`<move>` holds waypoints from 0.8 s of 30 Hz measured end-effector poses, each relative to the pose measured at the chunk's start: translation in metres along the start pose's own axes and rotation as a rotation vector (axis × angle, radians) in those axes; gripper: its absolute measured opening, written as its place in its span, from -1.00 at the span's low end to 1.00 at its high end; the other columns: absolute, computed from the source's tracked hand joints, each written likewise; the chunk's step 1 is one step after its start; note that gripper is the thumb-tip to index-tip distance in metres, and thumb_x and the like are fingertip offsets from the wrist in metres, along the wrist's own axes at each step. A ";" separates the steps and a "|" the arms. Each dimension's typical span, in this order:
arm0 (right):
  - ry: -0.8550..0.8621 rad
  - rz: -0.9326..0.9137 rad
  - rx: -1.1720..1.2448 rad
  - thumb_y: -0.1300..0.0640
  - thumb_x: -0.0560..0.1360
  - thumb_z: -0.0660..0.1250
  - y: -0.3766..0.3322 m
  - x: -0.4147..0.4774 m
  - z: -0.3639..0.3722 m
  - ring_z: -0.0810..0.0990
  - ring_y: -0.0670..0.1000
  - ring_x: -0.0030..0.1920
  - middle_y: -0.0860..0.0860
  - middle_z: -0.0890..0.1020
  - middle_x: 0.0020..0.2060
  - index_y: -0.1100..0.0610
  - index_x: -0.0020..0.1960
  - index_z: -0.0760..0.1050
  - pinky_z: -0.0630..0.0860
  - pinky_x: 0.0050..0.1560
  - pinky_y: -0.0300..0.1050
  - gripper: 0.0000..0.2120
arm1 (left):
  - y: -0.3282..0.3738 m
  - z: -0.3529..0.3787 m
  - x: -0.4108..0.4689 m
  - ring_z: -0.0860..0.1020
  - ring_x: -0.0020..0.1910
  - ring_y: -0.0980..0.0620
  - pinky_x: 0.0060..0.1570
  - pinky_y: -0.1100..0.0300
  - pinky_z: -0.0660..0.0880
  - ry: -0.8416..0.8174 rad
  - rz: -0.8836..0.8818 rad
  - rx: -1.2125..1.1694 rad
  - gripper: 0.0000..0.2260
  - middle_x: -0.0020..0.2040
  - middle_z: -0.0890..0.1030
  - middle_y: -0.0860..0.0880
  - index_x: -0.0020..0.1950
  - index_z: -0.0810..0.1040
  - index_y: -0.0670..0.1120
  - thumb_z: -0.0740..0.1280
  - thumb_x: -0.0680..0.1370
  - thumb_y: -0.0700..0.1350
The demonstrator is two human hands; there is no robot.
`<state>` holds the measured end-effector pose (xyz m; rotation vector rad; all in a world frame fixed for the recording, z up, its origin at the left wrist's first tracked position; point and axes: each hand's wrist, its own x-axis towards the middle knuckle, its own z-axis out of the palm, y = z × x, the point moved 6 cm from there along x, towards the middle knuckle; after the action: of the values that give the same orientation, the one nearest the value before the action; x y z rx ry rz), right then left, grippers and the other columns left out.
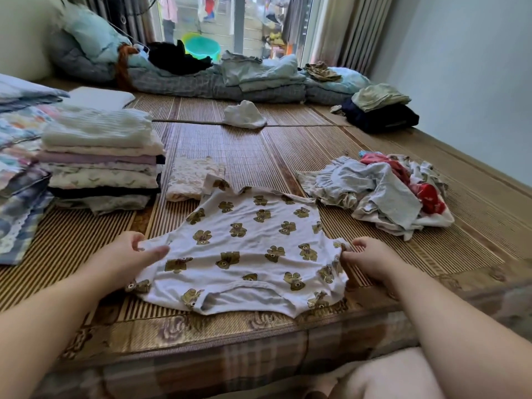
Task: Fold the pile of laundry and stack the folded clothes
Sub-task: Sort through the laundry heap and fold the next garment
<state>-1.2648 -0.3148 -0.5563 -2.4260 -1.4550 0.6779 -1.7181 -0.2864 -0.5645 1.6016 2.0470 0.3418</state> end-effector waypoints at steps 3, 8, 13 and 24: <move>-0.044 -0.066 0.030 0.00 0.48 0.36 -0.014 0.010 0.014 0.57 0.01 -0.10 0.04 0.65 -0.05 0.08 0.10 0.59 0.49 -0.11 -0.14 -0.76 | 0.008 0.010 -0.005 0.51 0.20 -0.07 0.09 0.08 0.48 -0.019 0.035 0.244 -0.11 0.36 0.45 -0.12 0.49 0.24 -0.08 0.46 0.31 0.31; -0.063 -0.040 0.566 0.17 0.41 0.28 -0.025 0.011 0.008 0.48 0.03 -0.45 0.04 0.54 -0.50 0.19 -0.23 0.53 0.44 -0.33 -0.09 -0.89 | 0.010 0.005 -0.001 0.50 -0.09 0.09 -0.16 0.20 0.43 0.045 0.048 0.211 -0.51 0.24 0.56 -0.03 0.40 0.41 -0.07 0.39 0.49 -0.02; -0.022 0.074 0.743 0.24 0.43 0.24 0.007 0.013 -0.010 0.62 0.22 -0.19 0.23 0.65 -0.16 0.32 0.03 0.58 0.56 -0.18 0.12 -0.75 | -0.002 -0.009 0.002 0.50 -0.19 0.07 -0.27 0.18 0.38 0.051 -0.018 -0.071 -0.75 -0.16 0.55 0.03 0.16 0.62 -0.10 0.37 0.50 -0.09; 0.026 0.129 0.156 0.08 0.53 0.35 0.035 0.001 -0.016 0.55 0.10 -0.18 0.13 0.61 -0.20 0.18 -0.14 0.55 0.38 -0.29 -0.08 -0.83 | -0.022 -0.018 0.004 0.52 -0.03 -0.08 0.05 0.01 0.47 0.145 -0.159 -0.486 -0.78 -0.09 0.55 -0.05 -0.02 0.60 -0.08 0.50 0.42 -0.02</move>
<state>-1.2294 -0.3306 -0.5571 -2.4134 -1.1960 0.7540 -1.7461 -0.2868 -0.5615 1.1412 1.9788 0.8434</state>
